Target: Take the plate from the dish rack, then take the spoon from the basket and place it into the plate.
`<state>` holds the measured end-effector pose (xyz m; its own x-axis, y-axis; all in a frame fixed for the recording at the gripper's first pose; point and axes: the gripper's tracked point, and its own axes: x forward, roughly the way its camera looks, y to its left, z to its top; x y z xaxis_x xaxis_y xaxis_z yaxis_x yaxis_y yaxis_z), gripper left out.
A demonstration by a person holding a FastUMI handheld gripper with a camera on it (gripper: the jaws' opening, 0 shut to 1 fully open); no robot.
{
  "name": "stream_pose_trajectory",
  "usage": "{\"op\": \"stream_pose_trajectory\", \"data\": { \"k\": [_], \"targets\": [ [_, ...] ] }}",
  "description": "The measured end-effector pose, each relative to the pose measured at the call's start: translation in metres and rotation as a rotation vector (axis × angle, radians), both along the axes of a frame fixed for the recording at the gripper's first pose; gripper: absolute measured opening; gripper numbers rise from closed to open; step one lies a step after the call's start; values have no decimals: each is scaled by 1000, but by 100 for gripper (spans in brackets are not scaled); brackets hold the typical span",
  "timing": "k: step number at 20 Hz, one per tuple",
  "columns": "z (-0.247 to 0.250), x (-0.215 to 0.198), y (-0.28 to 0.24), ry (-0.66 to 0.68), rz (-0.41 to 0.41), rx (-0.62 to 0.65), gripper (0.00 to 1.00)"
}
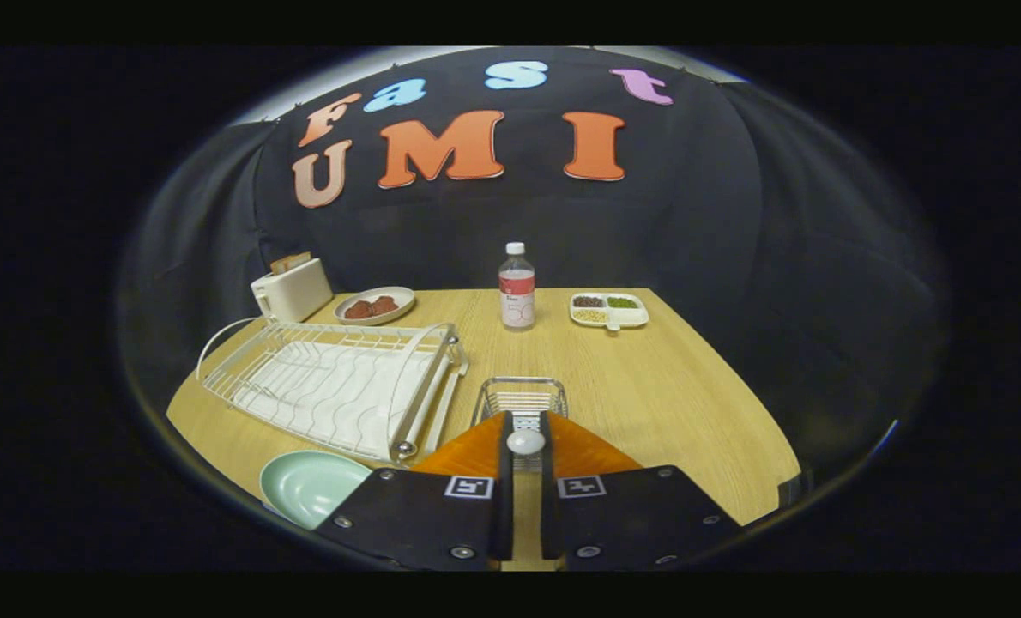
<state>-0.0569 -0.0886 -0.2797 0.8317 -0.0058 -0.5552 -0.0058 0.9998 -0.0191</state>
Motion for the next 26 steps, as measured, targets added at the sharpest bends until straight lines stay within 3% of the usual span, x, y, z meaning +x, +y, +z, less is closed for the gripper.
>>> {"op": "stream_pose_trajectory", "data": {
  "k": [11,17,26],
  "targets": [
    [88,-7,11,-74,1,74,13],
    [105,-23,67,-83,144,110,13],
    [77,-44,159,21,370,153,13]
  ]
}}
